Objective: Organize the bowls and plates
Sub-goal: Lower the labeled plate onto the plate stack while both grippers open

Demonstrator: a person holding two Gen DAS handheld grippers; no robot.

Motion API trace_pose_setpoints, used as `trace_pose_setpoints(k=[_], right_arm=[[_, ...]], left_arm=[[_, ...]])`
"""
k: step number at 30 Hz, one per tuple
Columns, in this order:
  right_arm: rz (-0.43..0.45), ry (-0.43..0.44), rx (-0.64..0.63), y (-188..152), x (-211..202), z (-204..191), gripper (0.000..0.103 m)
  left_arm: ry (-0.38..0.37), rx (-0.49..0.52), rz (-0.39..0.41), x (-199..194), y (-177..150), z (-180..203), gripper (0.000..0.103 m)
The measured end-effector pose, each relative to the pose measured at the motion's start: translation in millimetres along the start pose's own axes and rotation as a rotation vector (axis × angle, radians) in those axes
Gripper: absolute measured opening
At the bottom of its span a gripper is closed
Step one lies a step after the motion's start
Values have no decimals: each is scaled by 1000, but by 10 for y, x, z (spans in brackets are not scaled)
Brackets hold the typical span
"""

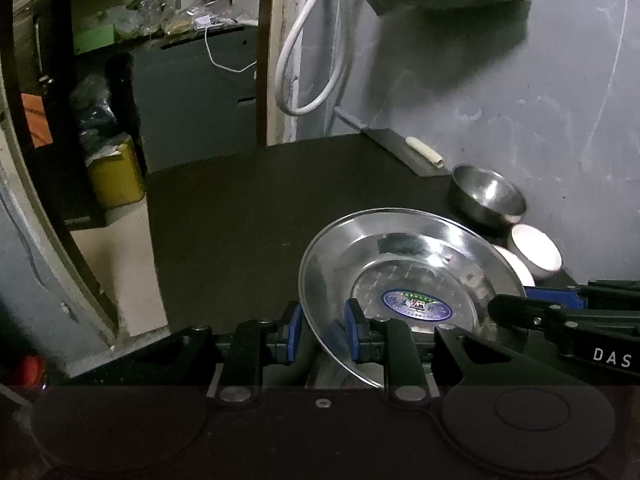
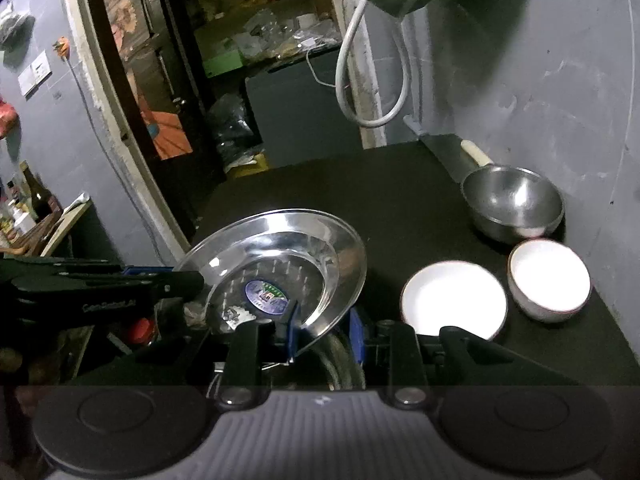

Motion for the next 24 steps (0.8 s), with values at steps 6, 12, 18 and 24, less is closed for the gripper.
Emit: trace_pose_setpoints(k=[6,12,18,24], right_arm=[[-43,22,9,-179,-69,-45,29],[-93,29,38,-395,-106,-15,29],[-127,22,59,-503,-122,28,29],[-151,21,61,-537,-100,21,29]], left_arm=[[13,14,-39,-86,-224,5,26],[23,51,-83,-110,-441,88,26],[33,62,-122,-84,-544,169,27],[51,61,-147,-52,-585,185,27]])
Point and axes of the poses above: each gripper's, at about its wrist camera, not at the fingertips, and x roughly the way its jaws point, z to its right, y to its top, the point moved 9 cm from there along x, roughly the way its jaws point, and after that the axes turned 1 degree about -y, right-handed, at the moved point
